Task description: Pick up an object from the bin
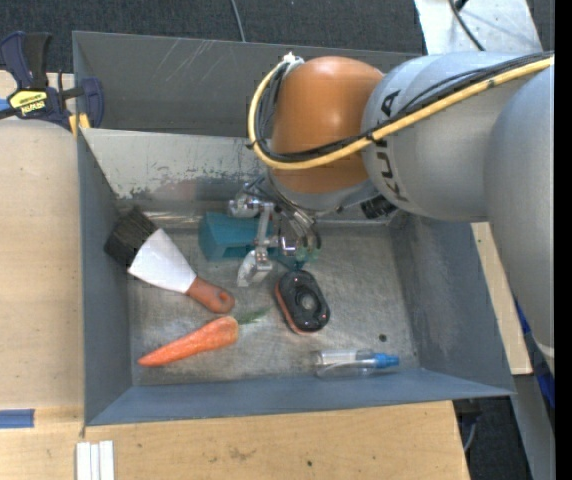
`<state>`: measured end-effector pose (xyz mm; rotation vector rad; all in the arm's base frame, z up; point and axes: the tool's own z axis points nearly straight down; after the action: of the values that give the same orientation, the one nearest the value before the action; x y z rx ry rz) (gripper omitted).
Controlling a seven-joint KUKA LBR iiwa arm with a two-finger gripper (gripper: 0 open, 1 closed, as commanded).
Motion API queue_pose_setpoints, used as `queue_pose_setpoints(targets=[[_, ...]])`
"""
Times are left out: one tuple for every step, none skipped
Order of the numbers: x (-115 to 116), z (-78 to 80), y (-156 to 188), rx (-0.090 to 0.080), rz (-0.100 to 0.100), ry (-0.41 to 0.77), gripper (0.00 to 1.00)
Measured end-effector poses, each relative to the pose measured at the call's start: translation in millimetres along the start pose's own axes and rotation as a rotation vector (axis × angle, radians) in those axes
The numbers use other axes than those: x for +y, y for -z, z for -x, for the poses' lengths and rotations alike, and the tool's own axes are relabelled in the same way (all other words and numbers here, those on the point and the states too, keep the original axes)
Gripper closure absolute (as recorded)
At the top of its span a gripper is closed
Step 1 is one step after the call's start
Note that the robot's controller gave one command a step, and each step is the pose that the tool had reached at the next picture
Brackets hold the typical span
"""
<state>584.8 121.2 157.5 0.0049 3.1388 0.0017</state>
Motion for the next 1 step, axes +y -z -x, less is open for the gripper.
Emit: queue_pose_setpoints(targets=[[0.0,0.0,0.0,0.000,0.000,0.000,0.00]])
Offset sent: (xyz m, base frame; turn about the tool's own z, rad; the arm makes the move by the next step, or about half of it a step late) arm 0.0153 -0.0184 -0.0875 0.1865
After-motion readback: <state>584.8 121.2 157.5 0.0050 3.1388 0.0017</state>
